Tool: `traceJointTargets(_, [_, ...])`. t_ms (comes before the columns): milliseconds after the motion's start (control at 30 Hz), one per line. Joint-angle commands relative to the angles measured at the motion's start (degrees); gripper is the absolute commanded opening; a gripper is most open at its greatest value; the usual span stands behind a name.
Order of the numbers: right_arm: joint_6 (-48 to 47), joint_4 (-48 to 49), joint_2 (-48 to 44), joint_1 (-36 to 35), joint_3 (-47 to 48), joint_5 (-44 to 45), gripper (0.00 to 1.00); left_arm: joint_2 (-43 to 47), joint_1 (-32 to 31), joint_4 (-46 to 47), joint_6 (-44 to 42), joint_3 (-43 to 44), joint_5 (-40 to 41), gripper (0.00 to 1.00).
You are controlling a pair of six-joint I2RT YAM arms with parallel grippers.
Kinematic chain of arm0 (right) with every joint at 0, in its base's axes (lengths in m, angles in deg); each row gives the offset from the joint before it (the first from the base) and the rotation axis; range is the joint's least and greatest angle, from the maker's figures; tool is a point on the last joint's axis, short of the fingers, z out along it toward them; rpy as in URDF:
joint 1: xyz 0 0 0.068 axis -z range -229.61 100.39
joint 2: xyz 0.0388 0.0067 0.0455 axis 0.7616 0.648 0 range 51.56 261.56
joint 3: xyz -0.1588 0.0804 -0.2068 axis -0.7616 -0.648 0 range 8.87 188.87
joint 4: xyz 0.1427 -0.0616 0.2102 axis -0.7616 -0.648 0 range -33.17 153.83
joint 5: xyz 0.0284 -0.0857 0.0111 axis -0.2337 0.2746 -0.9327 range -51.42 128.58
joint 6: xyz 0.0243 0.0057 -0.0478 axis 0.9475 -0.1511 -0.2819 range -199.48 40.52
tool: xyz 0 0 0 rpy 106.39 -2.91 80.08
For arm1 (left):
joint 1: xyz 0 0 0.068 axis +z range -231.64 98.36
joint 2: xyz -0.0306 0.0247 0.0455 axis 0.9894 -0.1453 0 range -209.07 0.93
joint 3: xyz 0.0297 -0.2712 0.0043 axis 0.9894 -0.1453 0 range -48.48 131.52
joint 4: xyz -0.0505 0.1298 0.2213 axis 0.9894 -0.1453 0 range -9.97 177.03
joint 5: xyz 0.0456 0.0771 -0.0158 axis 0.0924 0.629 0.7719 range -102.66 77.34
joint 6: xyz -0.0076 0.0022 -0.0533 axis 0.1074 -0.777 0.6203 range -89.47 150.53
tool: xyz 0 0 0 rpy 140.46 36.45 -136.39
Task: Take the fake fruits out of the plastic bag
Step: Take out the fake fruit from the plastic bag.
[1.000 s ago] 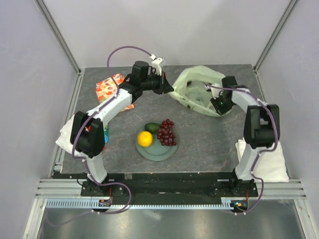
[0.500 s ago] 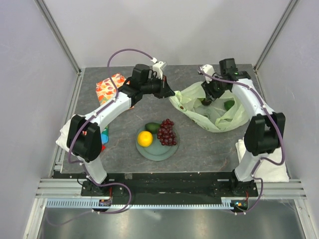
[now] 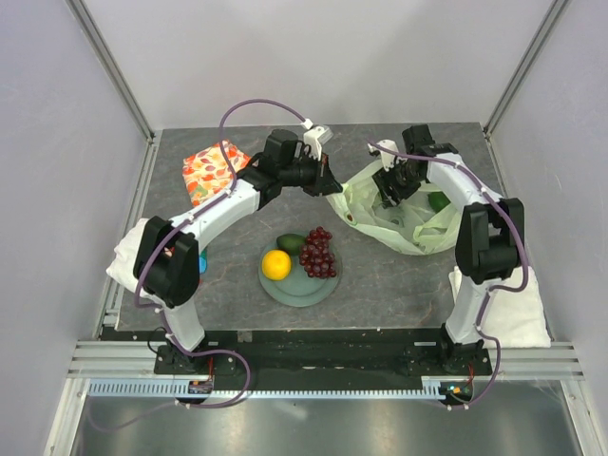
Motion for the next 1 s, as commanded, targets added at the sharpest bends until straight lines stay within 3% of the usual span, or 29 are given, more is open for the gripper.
traceJointTargets(0, [4.3,3.9,4.8,0.1,4.3,5.3,0.68,-2.1,0.0,1.6,-2.1,3.3,-0.5,0.02])
traceJointTargets(200, [6.5,5.4,8.8,-0.3,10.6,8.5,0.76,-3.0,-0.2,1.3,-2.2,4.0,-0.7,0.02])
traceJointTargets(267, [6.5,5.3,11.1,-0.7,11.4,8.7,0.98,-3.0,-0.2,1.2,-2.2,4.0,-0.8,0.02])
traceJointTargets(533, [7.4,6.3,17.0,-3.4,14.6,10.1,0.97,-2.8,-0.4,0.6,-2.9,4.1,-0.4,0.02])
traceJointTargets(967, [7.3,6.6,11.2,-3.4,8.0,16.6,0.93,-3.1,-0.6,0.8,-3.3,4.6,-0.1,0.02])
